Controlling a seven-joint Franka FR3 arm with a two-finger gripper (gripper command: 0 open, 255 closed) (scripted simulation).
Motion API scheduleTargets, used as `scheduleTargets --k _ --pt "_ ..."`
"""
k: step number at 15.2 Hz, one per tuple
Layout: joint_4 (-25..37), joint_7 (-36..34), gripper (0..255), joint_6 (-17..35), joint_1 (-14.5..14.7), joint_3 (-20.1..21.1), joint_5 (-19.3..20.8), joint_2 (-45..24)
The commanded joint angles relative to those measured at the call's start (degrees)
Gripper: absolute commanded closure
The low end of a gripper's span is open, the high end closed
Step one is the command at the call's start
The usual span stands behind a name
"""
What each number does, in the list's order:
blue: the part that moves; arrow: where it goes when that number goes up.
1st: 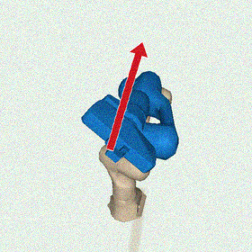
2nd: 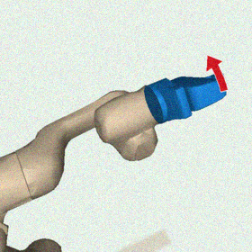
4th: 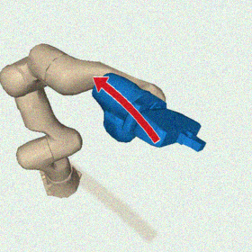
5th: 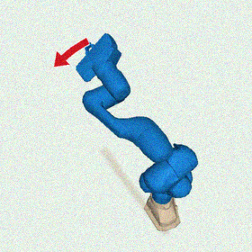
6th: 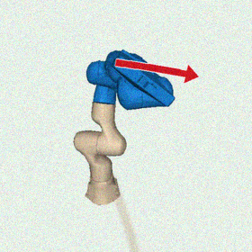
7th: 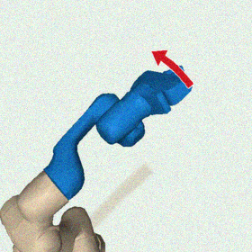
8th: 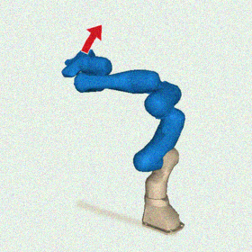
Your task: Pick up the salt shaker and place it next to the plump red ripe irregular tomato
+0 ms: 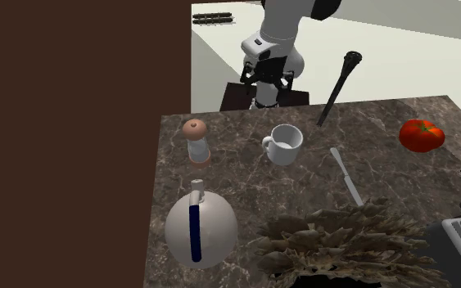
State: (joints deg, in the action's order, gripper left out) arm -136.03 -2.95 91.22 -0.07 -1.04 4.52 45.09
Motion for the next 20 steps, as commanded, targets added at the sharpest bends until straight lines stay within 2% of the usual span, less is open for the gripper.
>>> scheduleTargets --k 1,6,10,14,19,20 --pt "0.0 0.0 0 0.0 0.0 0.0 0.0 0.0" --pt "7.59 6.49 0 1.61 -0.94 -6.75 0.24 -8.47" --pt "14.92 11.93 0 1.99 -1.11 -11.98 -1.06 -16.01" --pt "23.46 17.78 0 1.34 -1.11 -17.15 -3.9 -24.36" --pt "36.31 25.76 0 -1.49 -1.74 -23.49 -10.02 -36.46" --pt "37.18 26.27 0 -1.75 -1.91 -23.79 -10.5 -37.27"
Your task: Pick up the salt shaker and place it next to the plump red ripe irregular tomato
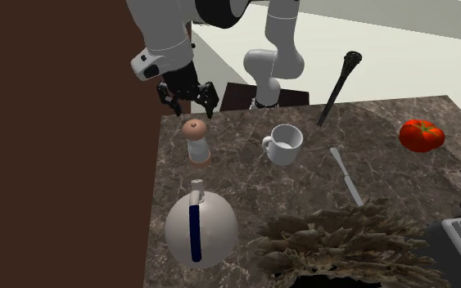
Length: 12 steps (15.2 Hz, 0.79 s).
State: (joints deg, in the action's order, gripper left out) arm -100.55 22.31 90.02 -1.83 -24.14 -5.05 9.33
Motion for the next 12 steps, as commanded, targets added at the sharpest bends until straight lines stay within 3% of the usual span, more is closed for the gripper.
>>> scheduleTargets --k 1,7,12 --pt "0.7 0.95 0 0.25 -0.15 -0.57 -0.87 -1.29" --pt "-5.48 0.7 0 5.49 0.04 -0.06 -0.53 -0.18" --pt "-5.48 0.7 0 5.49 0.03 -0.06 -0.53 -0.18"
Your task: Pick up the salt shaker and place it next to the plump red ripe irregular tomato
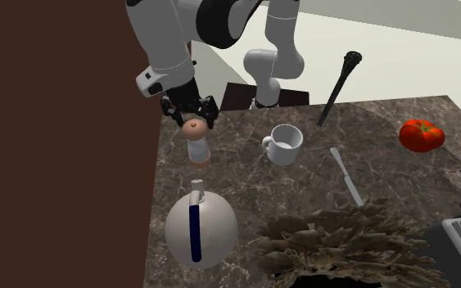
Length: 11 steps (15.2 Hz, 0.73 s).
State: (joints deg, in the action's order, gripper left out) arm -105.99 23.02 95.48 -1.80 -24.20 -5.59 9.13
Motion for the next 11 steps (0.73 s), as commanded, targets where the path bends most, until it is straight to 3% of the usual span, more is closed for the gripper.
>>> scheduleTargets --k 1,3,4,11 --pt "-0.04 -0.01 0 0.03 0.0 0.01 0.01 0.02" --pt "-0.03 -0.01 0 0.02 0.0 0.0 0.0 0.02" --pt "-0.03 -0.01 255 0.02 0.0 0.0 0.0 0.02" --pt "-0.03 0.0 255 0.03 0.0 0.0 0.0 0.01"
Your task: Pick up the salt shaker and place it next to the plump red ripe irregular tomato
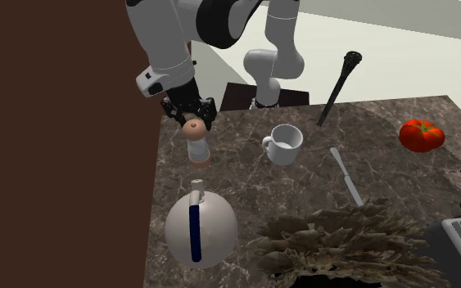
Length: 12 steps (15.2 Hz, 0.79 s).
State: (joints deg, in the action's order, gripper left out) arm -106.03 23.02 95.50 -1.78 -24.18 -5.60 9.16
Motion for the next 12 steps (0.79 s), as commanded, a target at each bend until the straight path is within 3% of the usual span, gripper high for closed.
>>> scheduleTargets --k 1,12 --pt "-0.01 0.0 255 0.01 -0.01 -0.01 0.02 -0.01" --pt "9.3 -0.56 255 -7.88 0.06 -0.22 -0.54 -1.53"
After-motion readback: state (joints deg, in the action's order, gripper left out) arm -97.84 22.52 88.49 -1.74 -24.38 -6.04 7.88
